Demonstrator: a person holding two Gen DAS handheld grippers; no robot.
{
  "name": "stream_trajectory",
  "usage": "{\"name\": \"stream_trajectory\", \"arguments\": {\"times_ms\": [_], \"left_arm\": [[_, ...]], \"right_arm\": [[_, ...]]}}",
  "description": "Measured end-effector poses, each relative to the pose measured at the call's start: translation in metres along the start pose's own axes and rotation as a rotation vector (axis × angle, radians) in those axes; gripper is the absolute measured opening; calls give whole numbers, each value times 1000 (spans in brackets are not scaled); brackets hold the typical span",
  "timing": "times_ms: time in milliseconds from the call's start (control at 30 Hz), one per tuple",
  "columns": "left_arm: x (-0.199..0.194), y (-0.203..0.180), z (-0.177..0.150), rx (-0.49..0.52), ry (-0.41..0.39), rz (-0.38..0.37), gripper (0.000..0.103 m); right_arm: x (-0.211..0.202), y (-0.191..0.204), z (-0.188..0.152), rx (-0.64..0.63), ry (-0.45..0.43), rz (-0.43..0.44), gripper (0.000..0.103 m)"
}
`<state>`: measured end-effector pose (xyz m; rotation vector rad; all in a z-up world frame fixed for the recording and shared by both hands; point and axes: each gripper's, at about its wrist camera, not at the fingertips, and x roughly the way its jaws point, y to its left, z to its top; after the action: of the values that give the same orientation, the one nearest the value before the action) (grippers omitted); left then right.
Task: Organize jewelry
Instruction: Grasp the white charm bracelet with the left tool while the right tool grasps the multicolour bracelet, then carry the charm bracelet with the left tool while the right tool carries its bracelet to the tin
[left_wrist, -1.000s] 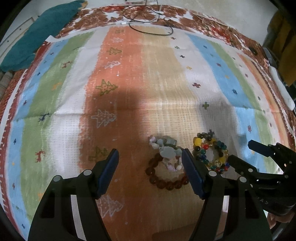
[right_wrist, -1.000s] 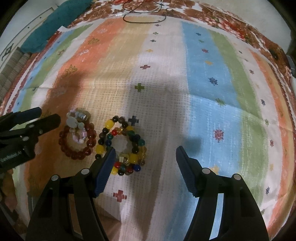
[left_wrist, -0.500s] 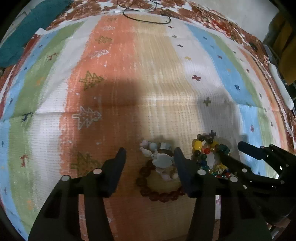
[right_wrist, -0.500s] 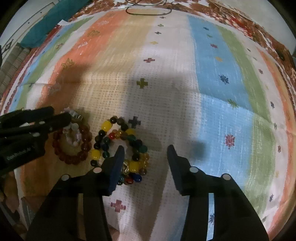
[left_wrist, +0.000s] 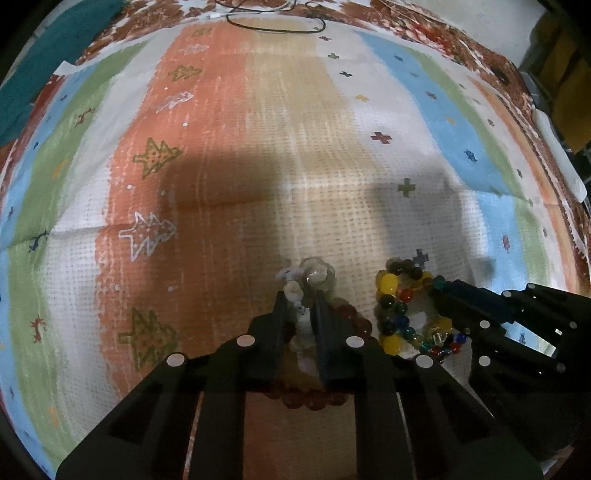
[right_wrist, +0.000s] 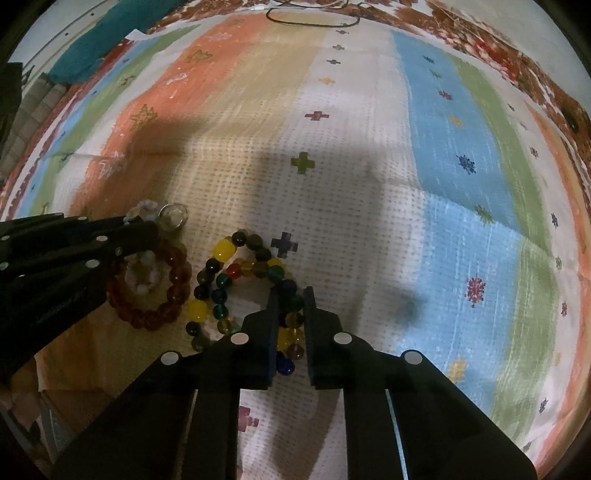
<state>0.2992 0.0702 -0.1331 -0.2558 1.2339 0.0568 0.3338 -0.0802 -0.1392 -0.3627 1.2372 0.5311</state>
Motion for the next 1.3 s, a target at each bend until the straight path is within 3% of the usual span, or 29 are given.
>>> {"name": "stream_trajectory", "arguments": {"times_ms": [800,1300], "left_arm": [[-44,6,-6,-20,-93,50,11],[-65,4,-23,-1,-105,87,11]], "right_arm": [[-35,1,-10,-7,-77,-18,10],[-66,4,-19,18,-136,7,10]]}}
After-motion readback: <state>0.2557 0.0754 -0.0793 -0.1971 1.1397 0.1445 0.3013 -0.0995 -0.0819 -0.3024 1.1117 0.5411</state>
